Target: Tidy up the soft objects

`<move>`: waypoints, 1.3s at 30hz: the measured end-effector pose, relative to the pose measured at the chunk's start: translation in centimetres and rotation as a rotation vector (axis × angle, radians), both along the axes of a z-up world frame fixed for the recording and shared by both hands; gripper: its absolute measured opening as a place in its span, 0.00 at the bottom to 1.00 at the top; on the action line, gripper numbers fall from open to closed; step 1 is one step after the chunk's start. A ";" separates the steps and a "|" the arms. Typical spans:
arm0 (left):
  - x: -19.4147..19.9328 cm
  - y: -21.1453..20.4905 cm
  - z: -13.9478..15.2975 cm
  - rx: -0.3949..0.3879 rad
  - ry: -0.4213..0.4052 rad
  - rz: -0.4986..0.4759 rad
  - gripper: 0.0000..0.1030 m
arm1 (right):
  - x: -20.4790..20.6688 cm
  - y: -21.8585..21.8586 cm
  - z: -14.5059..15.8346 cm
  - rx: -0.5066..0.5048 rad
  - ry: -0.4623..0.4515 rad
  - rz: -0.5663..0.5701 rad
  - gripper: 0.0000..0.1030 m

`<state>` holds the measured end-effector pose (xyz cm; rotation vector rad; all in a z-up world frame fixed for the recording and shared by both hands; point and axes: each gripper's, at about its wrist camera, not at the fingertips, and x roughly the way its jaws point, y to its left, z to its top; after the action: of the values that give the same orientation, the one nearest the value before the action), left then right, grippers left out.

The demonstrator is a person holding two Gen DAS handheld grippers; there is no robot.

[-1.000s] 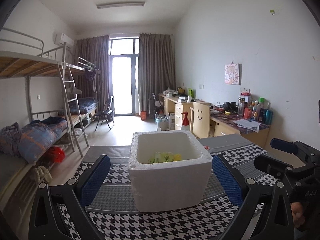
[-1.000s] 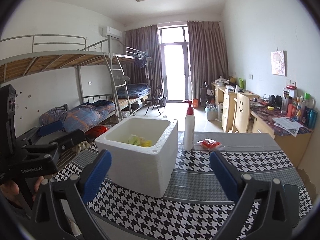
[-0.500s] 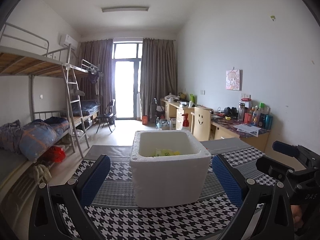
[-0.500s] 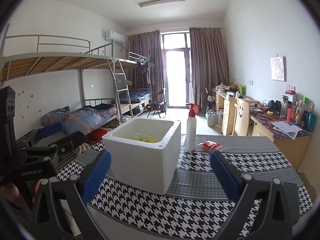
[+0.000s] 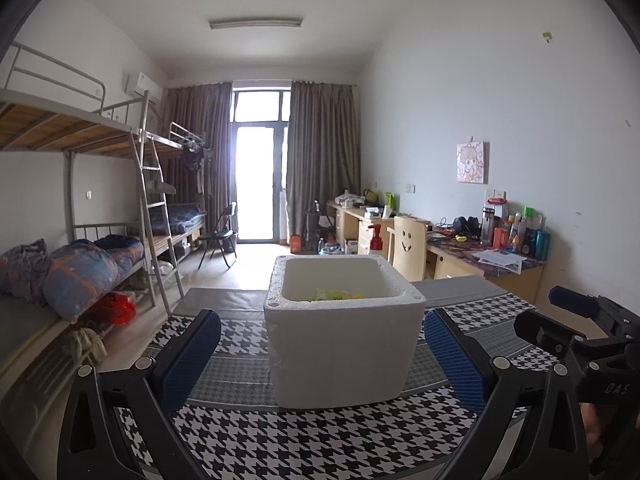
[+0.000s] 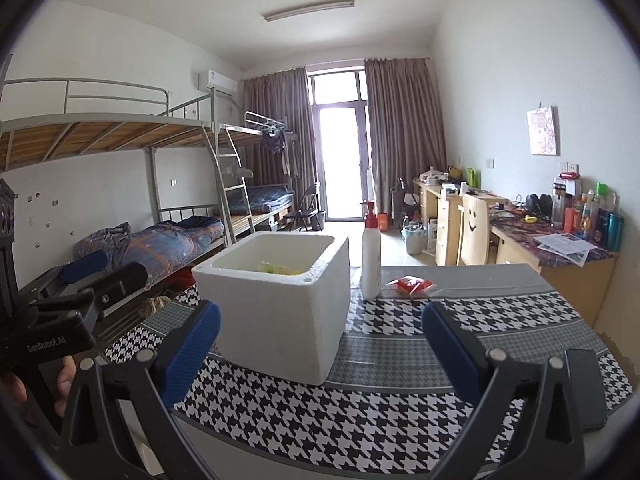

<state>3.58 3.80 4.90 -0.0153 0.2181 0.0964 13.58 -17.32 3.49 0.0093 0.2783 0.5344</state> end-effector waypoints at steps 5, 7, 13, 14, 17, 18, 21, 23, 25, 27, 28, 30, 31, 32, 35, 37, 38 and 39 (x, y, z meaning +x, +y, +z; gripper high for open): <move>-0.3 -0.1 -0.7 0.000 0.003 0.006 0.99 | -0.6 -0.3 -0.5 0.006 -0.015 -0.010 0.99; -0.3 -0.1 -0.8 0.004 -0.001 0.010 0.99 | -0.9 -0.4 -0.7 0.007 -0.026 -0.023 0.99; -0.6 0.2 -1.2 0.006 -0.007 0.015 0.99 | -1.0 -0.4 -1.4 0.005 -0.022 -0.023 0.99; -0.6 0.2 -1.3 0.006 -0.006 0.014 0.99 | -1.0 -0.5 -1.5 0.009 -0.018 -0.020 0.99; -0.6 0.3 -1.6 0.007 -0.002 0.019 0.99 | -1.0 -0.4 -1.7 0.009 -0.011 -0.013 0.99; -0.6 0.4 -1.7 0.005 -0.001 0.021 0.99 | -1.1 -0.4 -1.7 0.008 -0.011 -0.014 0.99; -0.6 0.5 -1.8 0.007 0.000 0.022 0.99 | -1.1 -0.5 -1.8 0.010 -0.010 -0.016 0.99; -0.5 0.5 -1.9 0.008 -0.001 0.021 0.99 | -1.0 -0.6 -2.0 0.014 -0.007 -0.020 0.99; -0.5 0.5 -2.0 0.009 0.001 0.020 0.99 | -0.9 -0.6 -2.1 0.018 -0.001 -0.021 0.99; -0.4 0.5 -2.2 0.010 0.005 0.023 0.99 | -0.9 -0.6 -2.2 0.021 -0.003 -0.017 0.99; -0.4 0.6 -2.2 0.012 0.006 0.027 0.99 | -0.9 -0.6 -2.2 0.020 -0.004 -0.017 0.99; -0.3 0.6 -2.4 0.011 0.011 0.026 0.99 | -1.0 -0.4 -2.3 0.013 -0.006 -0.019 0.99; -0.3 0.7 -2.5 0.009 0.014 0.026 0.99 | -1.0 -0.4 -2.4 0.011 -0.005 -0.021 0.99; -0.2 0.6 -2.6 0.010 0.019 0.026 0.99 | -1.0 -0.4 -2.4 0.010 -0.002 -0.020 0.99; 0.0 0.5 -2.7 0.015 0.028 0.024 0.99 | -0.9 -0.4 -2.5 0.009 0.002 -0.021 0.99; 0.0 0.5 -2.7 0.016 0.033 0.020 0.99 | -0.9 -0.4 -2.6 0.008 0.006 -0.019 0.99; 0.0 0.5 -2.8 0.017 0.033 0.019 0.99 | -0.9 -0.4 -2.6 0.007 0.006 -0.018 0.99; 0.0 0.5 -2.7 0.017 0.032 0.016 0.99 | -0.9 -0.4 -2.6 0.006 0.007 -0.019 0.99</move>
<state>3.57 4.29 2.17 0.0010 0.2493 0.1141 12.73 -17.69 0.90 0.0193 0.2829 0.5160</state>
